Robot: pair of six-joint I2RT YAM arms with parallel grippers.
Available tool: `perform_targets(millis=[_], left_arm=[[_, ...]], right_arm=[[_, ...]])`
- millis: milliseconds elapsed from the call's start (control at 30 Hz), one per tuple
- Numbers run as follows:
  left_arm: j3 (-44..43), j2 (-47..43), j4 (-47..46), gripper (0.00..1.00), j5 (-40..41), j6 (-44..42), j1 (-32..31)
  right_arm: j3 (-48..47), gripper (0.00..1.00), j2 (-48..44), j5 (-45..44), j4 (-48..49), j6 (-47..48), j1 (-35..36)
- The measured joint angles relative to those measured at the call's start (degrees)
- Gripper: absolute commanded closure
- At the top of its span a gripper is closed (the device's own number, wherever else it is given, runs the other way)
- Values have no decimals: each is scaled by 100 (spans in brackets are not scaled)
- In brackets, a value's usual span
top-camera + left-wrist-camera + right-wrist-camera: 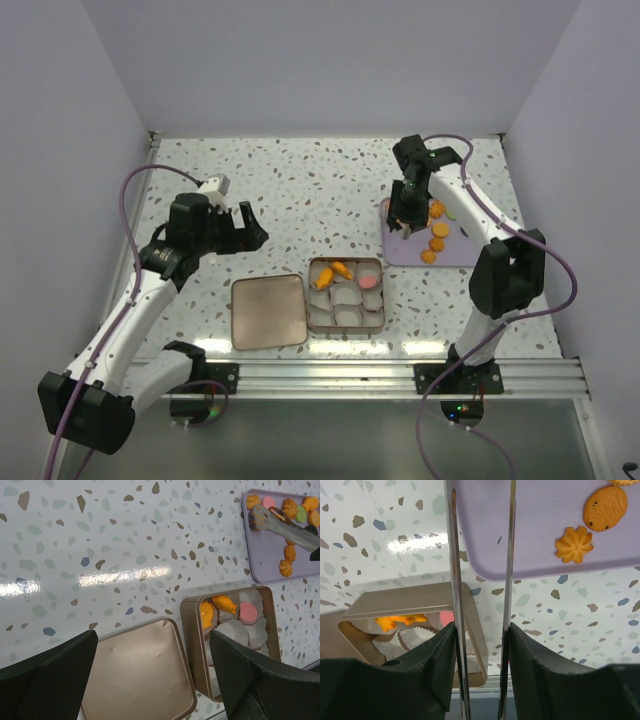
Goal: Pack the cookies
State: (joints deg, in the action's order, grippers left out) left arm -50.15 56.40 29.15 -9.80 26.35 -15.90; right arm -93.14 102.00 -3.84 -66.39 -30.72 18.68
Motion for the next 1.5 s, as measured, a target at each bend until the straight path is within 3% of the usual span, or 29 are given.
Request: perform_targets(millis=[167,333,733,1033,1200,1500], left_arm=[[17,-7,-44,0,-2,2,0],[24,-59,-55,0,0,2,0],[24,-402,-26,0,24,7,0],[24,-507,-13,0,46,26,0],[24,-533,-11,0,42,68,0],[24,-612,28,0,42,109,0]], right_arm=[[118,57,-44,-13,7,17,0],[310,66,-133,24,26,13,0],[229,69,-275,35,-35,35,0],[260,71,-1246,249,-87,33,96],[516,71,-2124,525,-111,-13,509],[1263,70,-2782,1263,109,-435,2061]])
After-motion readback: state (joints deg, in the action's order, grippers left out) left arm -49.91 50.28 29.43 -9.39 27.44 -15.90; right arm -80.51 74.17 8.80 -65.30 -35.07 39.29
